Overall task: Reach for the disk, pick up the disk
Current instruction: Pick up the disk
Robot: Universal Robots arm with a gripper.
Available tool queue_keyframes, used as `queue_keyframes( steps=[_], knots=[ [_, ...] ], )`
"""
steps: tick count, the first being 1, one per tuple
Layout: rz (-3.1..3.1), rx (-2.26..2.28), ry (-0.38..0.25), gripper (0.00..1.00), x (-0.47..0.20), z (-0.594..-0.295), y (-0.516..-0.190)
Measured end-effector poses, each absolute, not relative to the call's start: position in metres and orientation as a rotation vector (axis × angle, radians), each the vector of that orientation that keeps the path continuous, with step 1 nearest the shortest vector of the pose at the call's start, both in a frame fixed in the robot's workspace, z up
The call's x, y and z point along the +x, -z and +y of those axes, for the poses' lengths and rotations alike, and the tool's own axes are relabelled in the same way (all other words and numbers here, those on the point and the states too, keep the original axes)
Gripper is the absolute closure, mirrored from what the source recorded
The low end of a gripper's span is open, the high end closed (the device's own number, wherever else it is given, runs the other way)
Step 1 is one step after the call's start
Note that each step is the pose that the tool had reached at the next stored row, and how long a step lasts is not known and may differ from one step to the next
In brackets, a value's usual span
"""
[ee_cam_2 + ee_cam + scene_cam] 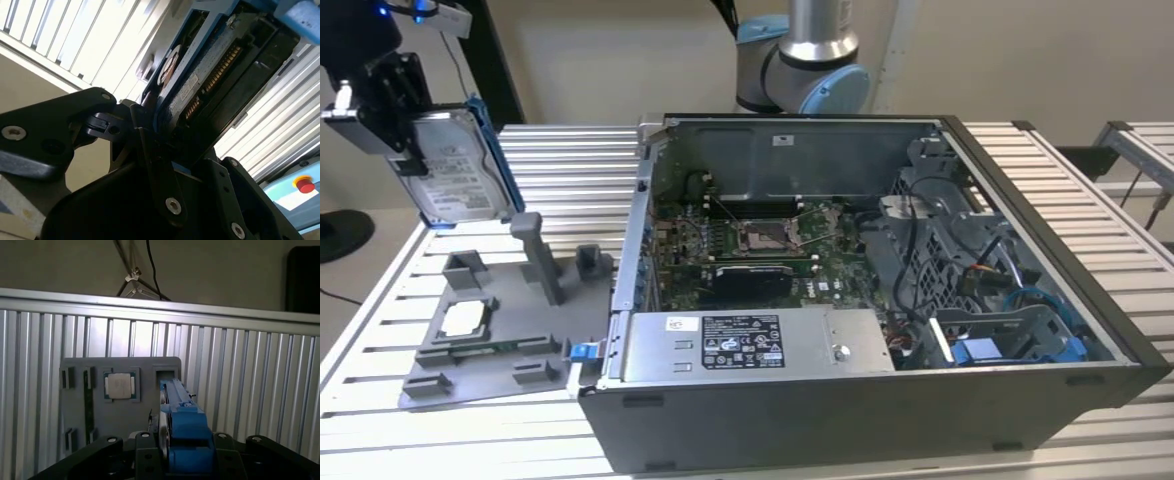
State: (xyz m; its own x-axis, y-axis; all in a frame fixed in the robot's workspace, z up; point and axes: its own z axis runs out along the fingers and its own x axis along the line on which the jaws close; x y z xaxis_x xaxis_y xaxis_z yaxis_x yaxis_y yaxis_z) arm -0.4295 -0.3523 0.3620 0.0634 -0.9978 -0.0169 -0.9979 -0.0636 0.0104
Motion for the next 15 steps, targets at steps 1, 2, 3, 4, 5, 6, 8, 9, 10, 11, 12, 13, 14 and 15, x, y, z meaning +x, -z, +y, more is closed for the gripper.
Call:
queue_keyframes(
  steps=[1, 2, 3, 4, 5, 6, 8, 9, 10, 11, 12, 13, 14, 15],
  knots=[
    [2.147, -2.288, -0.031, 1.0, -0.43, -0.352, -0.363],
    [2.147, -2.288, -0.031, 1.0, -0.43, -0.352, -0.364],
    [2.147, -2.288, -0.031, 1.0, -0.43, -0.352, -0.364],
    [2.147, -2.288, -0.031, 1.0, -0.43, -0.352, -0.365],
    [2.147, -2.287, -0.031, 1.0, -0.43, -0.352, -0.366],
    [2.147, -2.287, -0.031, 1.0, -0.43, -0.352, -0.367],
    [2.147, -2.287, -0.031, 1.0, -0.43, -0.352, -0.369],
    [2.147, -2.287, -0.031, 1.0, -0.43, -0.352, -0.37],
    [2.147, -2.287, -0.032, 1.0, -0.43, -0.352, -0.371],
    [2.147, -2.287, -0.032, 1.0, -0.43, -0.352, -0.372],
    [2.147, -2.287, -0.032, 1.0, -0.43, -0.352, -0.372],
    [2.147, -2.287, -0.032, 1.0, -0.43, -0.352, -0.373],
    [2.147, -2.287, -0.032, 1.0, -0.43, -0.352, -0.374],
    [2.147, -2.286, -0.032, 1.0, -0.43, -0.352, -0.375]
  ],
)
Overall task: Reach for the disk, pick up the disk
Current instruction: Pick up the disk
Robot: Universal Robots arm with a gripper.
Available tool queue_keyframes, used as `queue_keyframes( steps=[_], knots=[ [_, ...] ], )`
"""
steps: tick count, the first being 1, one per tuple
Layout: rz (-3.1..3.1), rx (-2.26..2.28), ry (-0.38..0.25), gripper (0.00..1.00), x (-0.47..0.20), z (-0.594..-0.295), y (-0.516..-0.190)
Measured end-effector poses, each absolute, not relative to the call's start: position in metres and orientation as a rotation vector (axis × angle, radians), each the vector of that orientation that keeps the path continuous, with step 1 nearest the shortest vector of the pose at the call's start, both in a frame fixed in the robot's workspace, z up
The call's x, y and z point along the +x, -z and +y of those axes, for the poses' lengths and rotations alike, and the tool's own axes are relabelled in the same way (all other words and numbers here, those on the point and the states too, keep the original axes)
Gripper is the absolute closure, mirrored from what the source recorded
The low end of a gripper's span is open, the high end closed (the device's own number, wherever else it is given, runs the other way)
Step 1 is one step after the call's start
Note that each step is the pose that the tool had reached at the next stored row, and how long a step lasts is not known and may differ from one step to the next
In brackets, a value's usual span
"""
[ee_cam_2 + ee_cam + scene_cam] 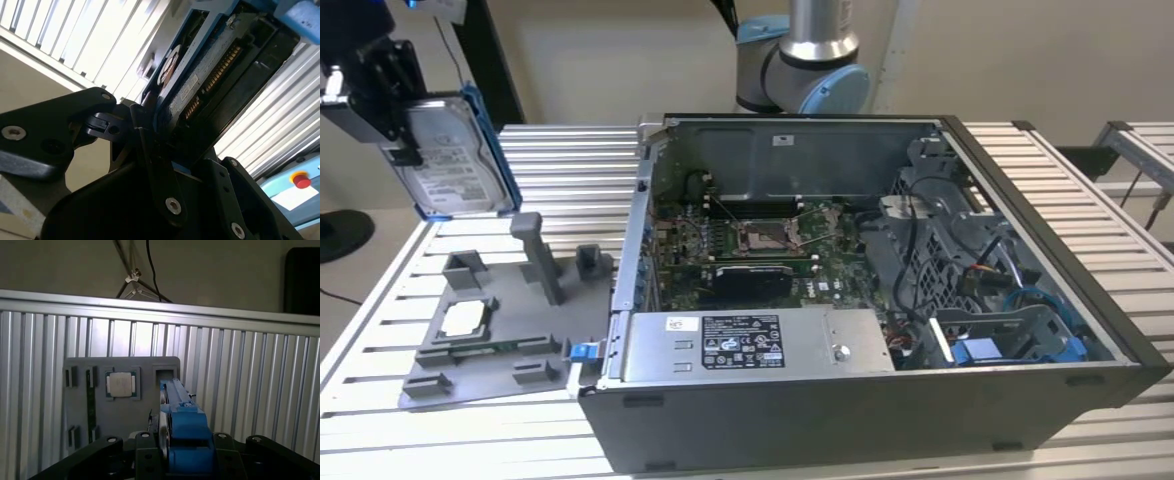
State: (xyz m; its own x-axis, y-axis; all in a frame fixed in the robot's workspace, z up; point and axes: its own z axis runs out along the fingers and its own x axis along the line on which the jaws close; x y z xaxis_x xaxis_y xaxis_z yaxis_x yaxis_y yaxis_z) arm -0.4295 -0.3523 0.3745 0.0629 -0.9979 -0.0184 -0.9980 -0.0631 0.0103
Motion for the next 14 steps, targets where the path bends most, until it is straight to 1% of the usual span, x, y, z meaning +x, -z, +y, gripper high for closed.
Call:
queue_keyframes(
  steps=[14],
  knots=[
    [2.147, -2.285, -0.034, 1.0, -0.43, -0.352, -0.386]
  ],
)
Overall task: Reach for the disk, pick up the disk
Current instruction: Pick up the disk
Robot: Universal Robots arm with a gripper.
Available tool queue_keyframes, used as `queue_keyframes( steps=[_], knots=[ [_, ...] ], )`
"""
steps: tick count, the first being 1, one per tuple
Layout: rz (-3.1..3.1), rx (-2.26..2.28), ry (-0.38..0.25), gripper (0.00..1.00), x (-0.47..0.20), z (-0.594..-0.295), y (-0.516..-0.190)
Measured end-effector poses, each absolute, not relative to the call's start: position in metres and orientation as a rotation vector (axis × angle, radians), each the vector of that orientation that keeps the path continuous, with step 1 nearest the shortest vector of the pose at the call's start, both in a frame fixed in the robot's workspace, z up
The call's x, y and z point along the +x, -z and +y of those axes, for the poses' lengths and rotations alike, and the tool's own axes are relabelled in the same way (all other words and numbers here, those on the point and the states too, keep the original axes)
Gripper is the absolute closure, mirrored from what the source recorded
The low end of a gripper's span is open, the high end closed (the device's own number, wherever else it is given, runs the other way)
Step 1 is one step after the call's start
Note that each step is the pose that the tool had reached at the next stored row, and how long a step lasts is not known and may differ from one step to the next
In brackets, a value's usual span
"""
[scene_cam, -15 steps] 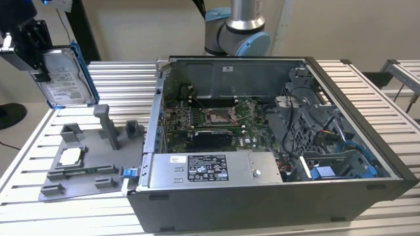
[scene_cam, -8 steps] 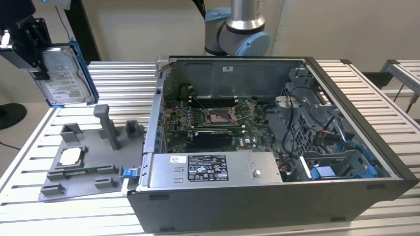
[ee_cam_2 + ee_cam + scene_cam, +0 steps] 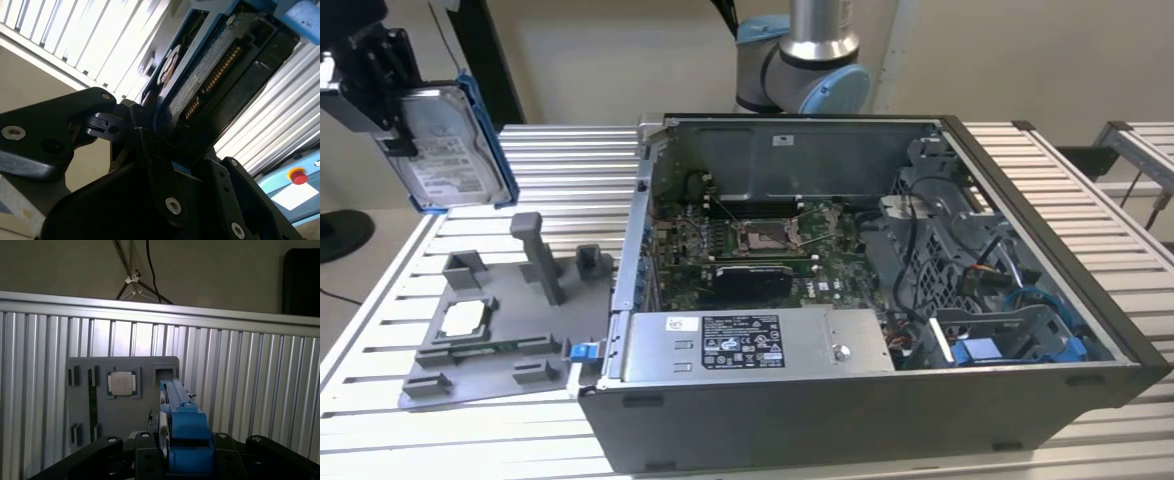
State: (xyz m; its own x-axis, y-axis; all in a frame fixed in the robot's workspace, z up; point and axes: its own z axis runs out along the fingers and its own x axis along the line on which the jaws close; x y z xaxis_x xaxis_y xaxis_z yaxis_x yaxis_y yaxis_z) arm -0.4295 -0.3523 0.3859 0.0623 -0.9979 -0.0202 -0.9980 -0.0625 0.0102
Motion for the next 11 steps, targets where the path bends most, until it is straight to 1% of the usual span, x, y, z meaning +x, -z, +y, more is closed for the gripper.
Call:
queue_keyframes(
  steps=[11],
  knots=[
    [2.174, -2.248, -0.045, 1.0, -0.43, -0.352, -0.402]
  ],
)
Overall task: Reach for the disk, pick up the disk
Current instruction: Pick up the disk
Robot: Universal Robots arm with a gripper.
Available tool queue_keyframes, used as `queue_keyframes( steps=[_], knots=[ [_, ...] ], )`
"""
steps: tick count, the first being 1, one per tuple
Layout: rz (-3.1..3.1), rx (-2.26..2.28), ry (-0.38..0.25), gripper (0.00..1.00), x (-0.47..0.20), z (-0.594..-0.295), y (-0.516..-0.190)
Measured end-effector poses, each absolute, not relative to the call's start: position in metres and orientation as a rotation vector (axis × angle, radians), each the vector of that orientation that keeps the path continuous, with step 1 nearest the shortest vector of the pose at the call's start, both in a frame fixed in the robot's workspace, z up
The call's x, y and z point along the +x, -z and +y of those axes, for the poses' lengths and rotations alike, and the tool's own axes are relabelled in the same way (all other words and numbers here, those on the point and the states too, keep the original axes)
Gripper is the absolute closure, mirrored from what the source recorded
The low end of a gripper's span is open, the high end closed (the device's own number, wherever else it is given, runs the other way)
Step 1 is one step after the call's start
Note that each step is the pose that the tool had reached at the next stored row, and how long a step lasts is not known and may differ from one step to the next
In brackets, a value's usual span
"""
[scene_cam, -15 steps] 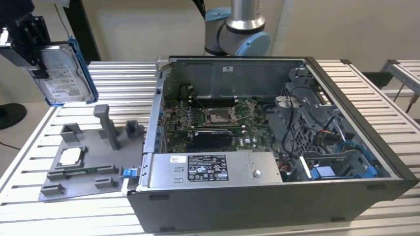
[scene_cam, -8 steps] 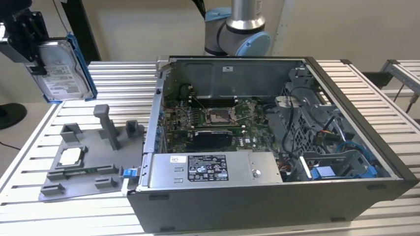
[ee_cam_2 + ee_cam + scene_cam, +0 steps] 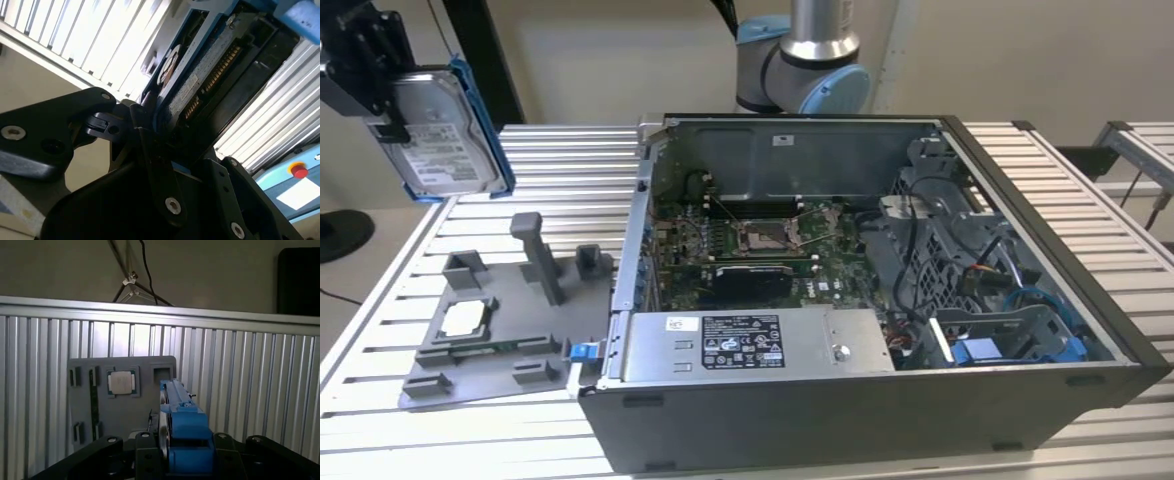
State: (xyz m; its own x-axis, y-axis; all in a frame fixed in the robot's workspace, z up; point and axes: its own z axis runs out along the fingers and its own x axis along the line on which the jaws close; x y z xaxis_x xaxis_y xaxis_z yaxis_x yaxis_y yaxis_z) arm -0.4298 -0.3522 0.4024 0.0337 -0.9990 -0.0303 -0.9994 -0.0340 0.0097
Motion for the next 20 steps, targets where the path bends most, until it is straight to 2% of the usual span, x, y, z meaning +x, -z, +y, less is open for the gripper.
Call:
queue_keyframes(
  steps=[20],
  knots=[
    [2.239, -2.169, -0.056, 1.0, -0.43, -0.352, -0.434]
  ],
)
